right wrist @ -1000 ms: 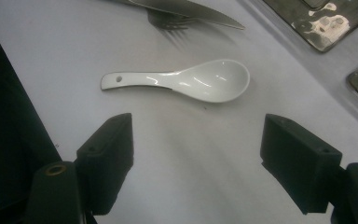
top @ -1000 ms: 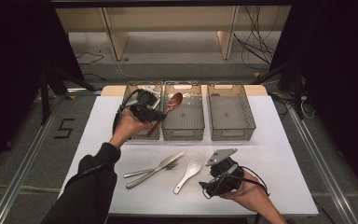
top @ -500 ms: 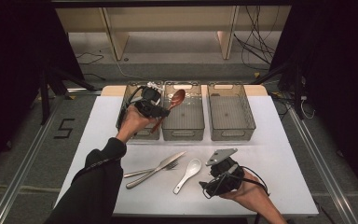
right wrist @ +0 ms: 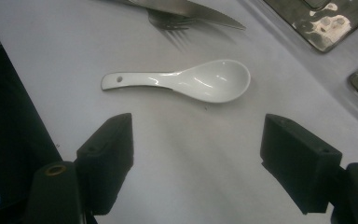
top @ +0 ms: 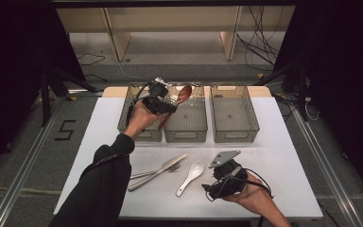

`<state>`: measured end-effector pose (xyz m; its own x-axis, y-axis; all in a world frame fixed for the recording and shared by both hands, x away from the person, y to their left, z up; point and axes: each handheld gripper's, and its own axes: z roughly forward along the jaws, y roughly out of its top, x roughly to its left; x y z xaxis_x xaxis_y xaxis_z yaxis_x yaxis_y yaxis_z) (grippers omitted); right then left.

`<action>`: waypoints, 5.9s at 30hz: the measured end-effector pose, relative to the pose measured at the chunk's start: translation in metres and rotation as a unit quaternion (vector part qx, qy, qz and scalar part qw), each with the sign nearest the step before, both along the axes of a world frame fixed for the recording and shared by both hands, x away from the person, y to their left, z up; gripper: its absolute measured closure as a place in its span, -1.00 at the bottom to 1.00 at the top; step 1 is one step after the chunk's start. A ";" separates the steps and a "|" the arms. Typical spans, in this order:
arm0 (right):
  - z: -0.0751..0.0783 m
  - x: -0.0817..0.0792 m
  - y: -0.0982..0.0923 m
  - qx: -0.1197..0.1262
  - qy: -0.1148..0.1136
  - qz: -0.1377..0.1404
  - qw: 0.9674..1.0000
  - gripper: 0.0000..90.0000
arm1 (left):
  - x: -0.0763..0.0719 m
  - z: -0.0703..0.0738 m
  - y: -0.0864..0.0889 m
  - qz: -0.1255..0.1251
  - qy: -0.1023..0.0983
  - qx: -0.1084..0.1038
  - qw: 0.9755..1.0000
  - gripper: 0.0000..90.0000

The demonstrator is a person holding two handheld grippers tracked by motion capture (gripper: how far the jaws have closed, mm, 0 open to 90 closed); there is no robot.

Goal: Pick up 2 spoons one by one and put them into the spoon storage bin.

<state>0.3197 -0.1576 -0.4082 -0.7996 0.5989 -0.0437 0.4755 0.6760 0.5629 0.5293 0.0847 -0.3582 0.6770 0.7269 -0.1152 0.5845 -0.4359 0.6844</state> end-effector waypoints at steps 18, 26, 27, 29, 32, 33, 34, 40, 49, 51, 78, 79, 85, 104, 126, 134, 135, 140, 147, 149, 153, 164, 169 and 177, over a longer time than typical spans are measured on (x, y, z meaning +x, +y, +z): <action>0.000 -0.001 0.000 0.000 0.000 0.002 1.000 -0.41 | 0.017 -0.007 -0.011 0.015 0.003 -0.011 1.000 0.79; 0.000 -0.001 0.000 0.000 0.000 0.003 1.000 -0.41 | 0.019 -0.012 -0.016 0.016 0.004 -0.011 1.000 0.79; 0.000 -0.001 0.000 0.000 0.000 0.005 1.000 -0.41 | 0.019 -0.013 -0.016 0.016 0.002 -0.013 1.000 0.79; 0.000 -0.001 0.000 -0.001 0.001 0.006 1.000 -0.41 | 0.020 -0.015 -0.016 0.021 0.003 -0.015 1.000 0.79; 0.000 -0.001 0.000 -0.003 0.001 0.008 1.000 -0.41 | 0.021 -0.018 -0.016 0.024 0.005 -0.018 1.000 0.79; 0.000 -0.001 0.000 -0.003 0.002 0.008 1.000 -0.41 | 0.021 -0.019 -0.016 0.025 0.005 -0.018 1.000 0.79; 0.000 -0.001 0.000 -0.002 0.001 0.008 1.000 -0.41 | 0.022 -0.020 -0.016 0.026 0.006 -0.020 0.999 0.79; 0.000 -0.001 0.000 -0.003 0.003 0.009 1.000 -0.41 | 0.023 -0.024 -0.018 0.030 0.005 -0.015 0.999 0.79; -0.001 -0.001 0.001 -0.001 0.003 0.008 1.000 -0.41 | 0.024 -0.030 -0.022 0.035 0.007 -0.020 0.999 0.78; -0.001 -0.001 0.001 -0.001 0.003 0.007 1.000 -0.41 | 0.023 -0.032 -0.023 0.032 0.005 -0.014 0.999 0.78; 0.002 0.001 -0.004 0.001 0.001 -0.005 1.000 -0.41 | -0.026 -0.010 -0.008 -0.009 0.021 -0.014 1.000 -0.25; 0.002 0.002 -0.004 0.003 -0.002 -0.006 1.000 -0.41 | -0.029 -0.010 -0.007 -0.010 0.020 -0.016 1.000 -0.27; 0.003 0.003 -0.007 0.002 -0.002 -0.012 1.000 -0.41 | -0.049 -0.015 0.001 -0.016 0.019 -0.020 1.000 -0.33; 0.005 0.005 -0.015 0.001 -0.006 -0.030 1.000 -0.41 | -0.107 -0.029 -0.001 -0.047 0.021 -0.018 0.999 -0.45; 0.002 0.008 -0.020 -0.002 -0.007 -0.042 0.999 -0.41 | -0.140 -0.058 -0.021 -0.086 0.043 0.038 0.995 -0.52; 0.002 0.009 -0.021 -0.006 -0.007 -0.044 0.999 -0.41 | -0.150 -0.072 -0.030 -0.105 0.058 0.065 0.991 -0.52; 0.002 0.009 -0.022 -0.006 -0.006 -0.045 0.999 -0.41 | -0.151 -0.073 -0.031 -0.109 0.059 0.068 0.990 -0.51; 0.001 0.009 -0.021 -0.005 -0.006 -0.045 0.999 -0.41 | -0.156 -0.078 -0.035 -0.118 0.062 0.076 0.988 -0.51; 0.001 0.009 -0.021 -0.004 -0.005 -0.044 0.999 -0.41 | -0.159 -0.083 -0.038 -0.121 0.067 0.083 0.987 -0.51; 0.001 0.009 -0.021 -0.005 -0.005 -0.042 0.999 -0.41 | -0.160 -0.085 -0.038 -0.122 0.069 0.083 0.987 -0.47; 0.001 0.009 -0.021 -0.003 -0.003 -0.044 0.999 -0.41 | -0.163 -0.090 -0.042 -0.133 0.076 0.092 0.984 -0.38; 0.000 0.009 -0.021 -0.003 0.000 -0.043 0.999 -0.40 | -0.161 -0.097 -0.045 -0.142 0.083 0.104 0.981 -0.17; 0.000 0.010 -0.021 -0.005 0.000 -0.043 0.999 -0.40 | -0.163 -0.103 -0.049 -0.152 0.087 0.110 0.978 -0.06; 0.000 0.009 -0.020 -0.006 0.001 -0.041 0.999 -0.40 | -0.163 -0.108 -0.052 -0.162 0.093 0.118 0.975 0.18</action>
